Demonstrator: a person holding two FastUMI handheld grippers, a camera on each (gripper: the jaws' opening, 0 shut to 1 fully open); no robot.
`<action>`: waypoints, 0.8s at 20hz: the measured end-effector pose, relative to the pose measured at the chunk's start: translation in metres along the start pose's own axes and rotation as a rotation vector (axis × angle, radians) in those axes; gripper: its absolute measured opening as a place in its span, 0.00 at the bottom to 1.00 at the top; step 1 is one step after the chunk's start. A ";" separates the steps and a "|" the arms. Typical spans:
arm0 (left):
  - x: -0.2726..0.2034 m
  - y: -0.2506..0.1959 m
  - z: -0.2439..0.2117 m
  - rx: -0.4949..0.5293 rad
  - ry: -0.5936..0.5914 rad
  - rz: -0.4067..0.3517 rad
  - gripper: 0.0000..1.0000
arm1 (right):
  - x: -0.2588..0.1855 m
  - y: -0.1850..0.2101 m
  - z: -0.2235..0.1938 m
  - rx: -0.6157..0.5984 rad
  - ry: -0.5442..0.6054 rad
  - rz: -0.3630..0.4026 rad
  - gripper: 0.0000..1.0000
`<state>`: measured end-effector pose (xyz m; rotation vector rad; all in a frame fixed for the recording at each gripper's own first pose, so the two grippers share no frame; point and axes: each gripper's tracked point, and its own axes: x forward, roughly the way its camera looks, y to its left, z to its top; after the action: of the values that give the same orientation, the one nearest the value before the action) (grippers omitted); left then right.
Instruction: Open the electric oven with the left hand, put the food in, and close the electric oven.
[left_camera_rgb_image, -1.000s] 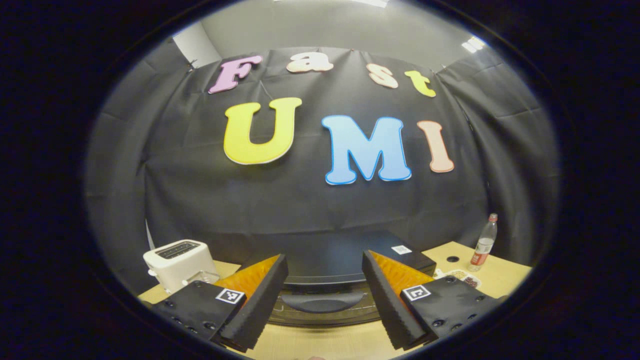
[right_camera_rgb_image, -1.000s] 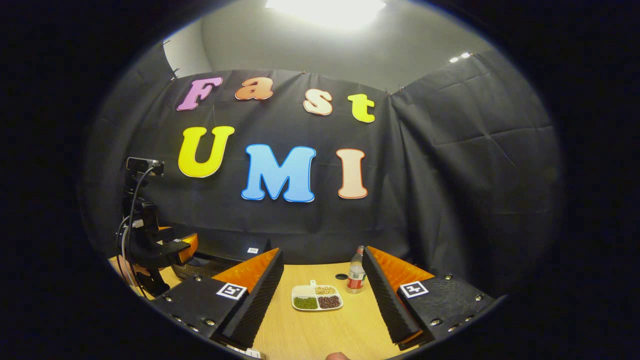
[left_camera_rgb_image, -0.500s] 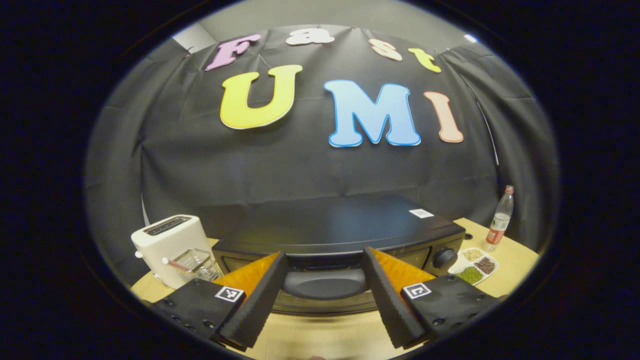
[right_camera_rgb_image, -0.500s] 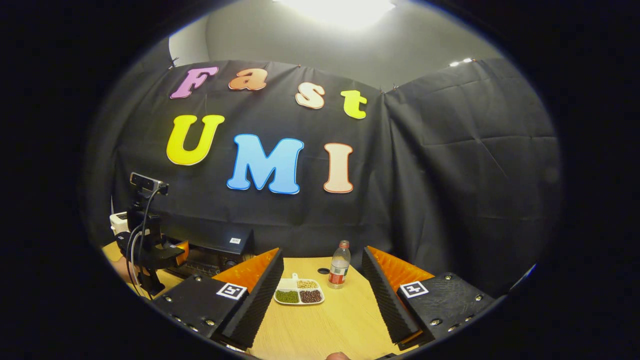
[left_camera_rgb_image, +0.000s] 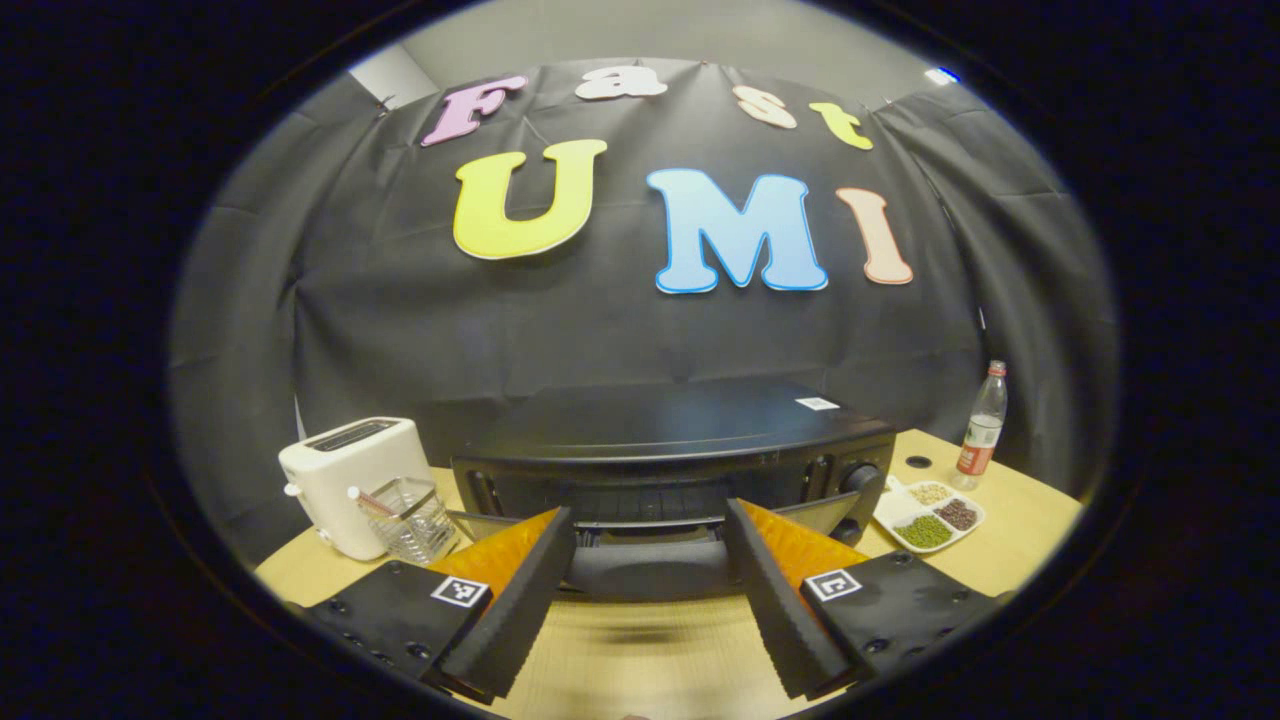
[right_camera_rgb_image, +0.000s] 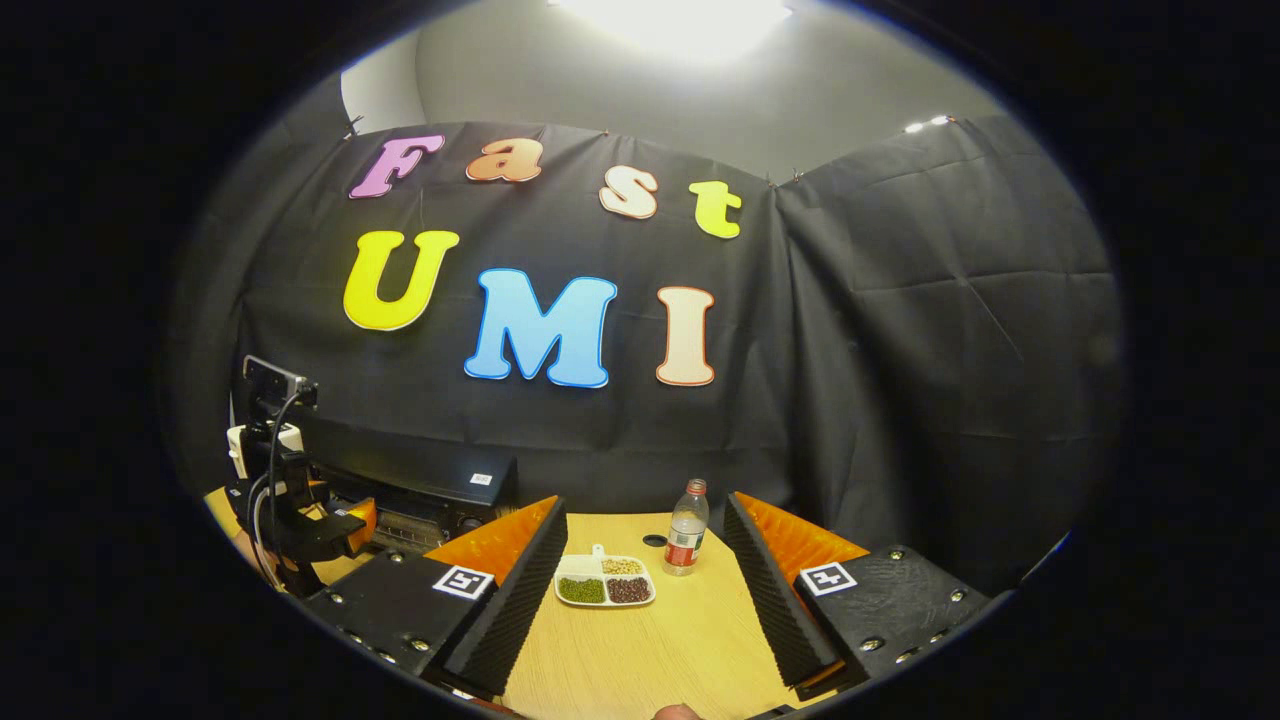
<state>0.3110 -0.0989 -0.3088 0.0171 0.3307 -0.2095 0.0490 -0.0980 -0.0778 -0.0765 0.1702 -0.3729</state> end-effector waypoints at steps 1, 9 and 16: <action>-0.006 0.000 -0.004 0.002 0.002 -0.002 0.94 | 0.000 0.002 -0.001 0.001 0.002 0.006 0.95; -0.030 -0.006 -0.042 -0.003 0.055 -0.013 0.99 | -0.006 0.010 -0.007 -0.006 0.022 0.051 0.96; -0.045 -0.010 -0.068 0.001 0.085 -0.013 0.99 | -0.006 0.013 -0.016 -0.016 0.060 0.070 0.95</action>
<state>0.2458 -0.0963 -0.3582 0.0252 0.4159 -0.2225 0.0448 -0.0847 -0.0937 -0.0754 0.2343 -0.3046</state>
